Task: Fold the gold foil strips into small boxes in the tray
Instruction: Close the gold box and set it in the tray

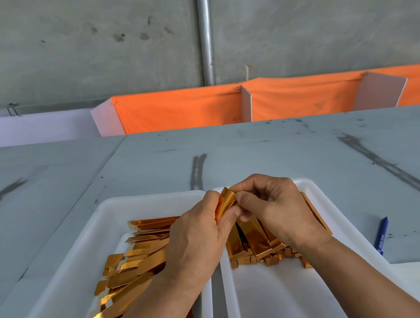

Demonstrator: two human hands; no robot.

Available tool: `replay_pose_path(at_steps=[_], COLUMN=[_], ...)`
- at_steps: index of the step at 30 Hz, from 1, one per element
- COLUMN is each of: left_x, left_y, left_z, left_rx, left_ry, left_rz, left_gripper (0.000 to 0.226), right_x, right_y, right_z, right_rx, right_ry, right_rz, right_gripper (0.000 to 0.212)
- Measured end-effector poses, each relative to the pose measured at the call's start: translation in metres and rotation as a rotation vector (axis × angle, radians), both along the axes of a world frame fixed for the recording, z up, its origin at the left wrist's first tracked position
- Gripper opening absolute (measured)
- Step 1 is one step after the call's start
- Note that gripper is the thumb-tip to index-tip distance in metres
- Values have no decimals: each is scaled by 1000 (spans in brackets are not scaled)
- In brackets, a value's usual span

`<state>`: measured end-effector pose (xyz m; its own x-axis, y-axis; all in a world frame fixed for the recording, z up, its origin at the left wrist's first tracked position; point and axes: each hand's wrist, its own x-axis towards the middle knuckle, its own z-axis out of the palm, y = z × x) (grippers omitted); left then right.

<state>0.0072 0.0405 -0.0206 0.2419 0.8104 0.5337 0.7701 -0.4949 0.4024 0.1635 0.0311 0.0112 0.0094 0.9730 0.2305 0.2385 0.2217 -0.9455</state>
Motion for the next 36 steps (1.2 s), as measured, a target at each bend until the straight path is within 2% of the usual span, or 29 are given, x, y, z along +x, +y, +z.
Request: replay_pose_path(at_steps=[6, 13, 15, 20, 25, 27, 36], left_x=[0, 0, -1, -1, 1, 2, 1], left_y=[0, -2, -2, -2, -2, -2, -1], left_z=[2, 6, 6, 5, 6, 6, 5], left_rx=[-14, -11, -12, -16, 24, 35, -12], left_ry=[-79, -117, -98, -71, -2, 8, -7], left_rz=[-34, -67, -60, -46, -60, -63, -65], left_gripper=[45, 42, 41, 42, 41, 44, 49], right_x=[5, 6, 5, 6, 4, 3, 4], right_y=[3, 4, 4, 3, 1, 1, 2], right_z=[3, 5, 5, 2, 0, -1, 0], right_rx=[-121, -128, -119, -28, 0, 1, 7], right_ry=[167, 326, 343, 137, 25, -29, -83], right_rz=[69, 170, 175, 133, 73, 62, 71], right_gripper=[19, 8, 18, 10, 8, 13, 14])
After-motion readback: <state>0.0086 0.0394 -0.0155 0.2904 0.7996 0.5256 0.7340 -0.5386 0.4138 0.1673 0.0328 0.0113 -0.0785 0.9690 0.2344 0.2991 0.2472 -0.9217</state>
